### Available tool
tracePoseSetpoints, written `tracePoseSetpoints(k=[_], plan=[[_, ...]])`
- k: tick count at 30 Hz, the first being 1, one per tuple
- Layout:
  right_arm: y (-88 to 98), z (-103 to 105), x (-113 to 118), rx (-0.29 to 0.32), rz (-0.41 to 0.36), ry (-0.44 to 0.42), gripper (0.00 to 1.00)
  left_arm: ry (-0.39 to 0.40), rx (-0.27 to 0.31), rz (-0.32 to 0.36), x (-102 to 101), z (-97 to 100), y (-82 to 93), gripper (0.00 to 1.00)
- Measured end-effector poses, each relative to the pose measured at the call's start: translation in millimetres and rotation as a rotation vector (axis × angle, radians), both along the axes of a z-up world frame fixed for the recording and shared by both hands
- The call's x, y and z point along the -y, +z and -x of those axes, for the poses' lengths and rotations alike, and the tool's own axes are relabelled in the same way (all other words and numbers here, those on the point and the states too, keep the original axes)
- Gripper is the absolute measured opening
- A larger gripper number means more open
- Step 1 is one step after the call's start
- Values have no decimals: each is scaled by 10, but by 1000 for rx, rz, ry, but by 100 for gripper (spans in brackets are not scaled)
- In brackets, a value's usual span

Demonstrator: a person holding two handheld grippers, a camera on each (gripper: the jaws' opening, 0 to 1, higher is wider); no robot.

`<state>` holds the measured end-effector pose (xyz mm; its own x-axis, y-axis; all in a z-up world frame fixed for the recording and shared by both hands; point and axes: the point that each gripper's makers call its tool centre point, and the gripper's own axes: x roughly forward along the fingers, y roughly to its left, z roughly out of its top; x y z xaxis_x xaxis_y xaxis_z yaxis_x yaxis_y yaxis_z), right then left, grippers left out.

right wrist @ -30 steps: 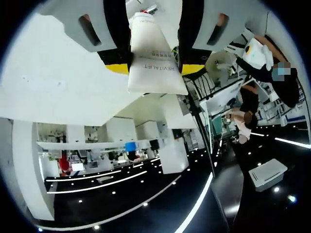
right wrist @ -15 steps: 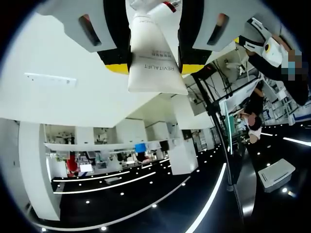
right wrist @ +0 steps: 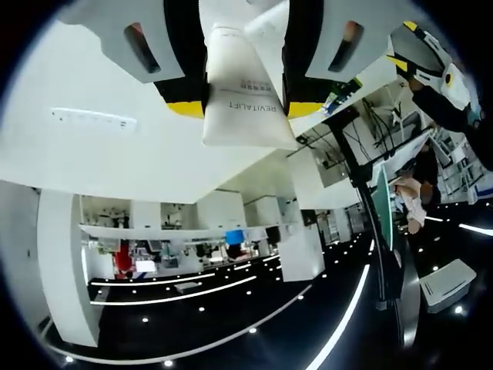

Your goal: Arrange the skincare products in the storage area until every visible bottle or jar stands upright without overlapping.

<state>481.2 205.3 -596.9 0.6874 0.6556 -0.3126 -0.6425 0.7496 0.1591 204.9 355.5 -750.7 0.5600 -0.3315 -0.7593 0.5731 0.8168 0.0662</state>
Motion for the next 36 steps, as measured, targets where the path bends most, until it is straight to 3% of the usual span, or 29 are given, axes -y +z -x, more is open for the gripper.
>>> tracePoseSetpoints(k=[12, 18, 29, 33, 36], plan=[[-195, -249, 144, 9, 41, -76, 35, 0, -6, -11, -22, 5, -15, 63], [-264, -380, 221, 24, 33, -159, 35, 0, -5, -16, -31, 7, -15, 62], [-502, -506, 283, 30, 64, -236, 36, -1, -17, -22, -44, 20, -39, 61], [-523, -584, 360, 75, 101, -270, 36, -3, -15, -24, -46, 18, -37, 61], [-538, -633, 405, 74, 78, -288, 36, -5, -18, -25, -46, 23, -44, 60]])
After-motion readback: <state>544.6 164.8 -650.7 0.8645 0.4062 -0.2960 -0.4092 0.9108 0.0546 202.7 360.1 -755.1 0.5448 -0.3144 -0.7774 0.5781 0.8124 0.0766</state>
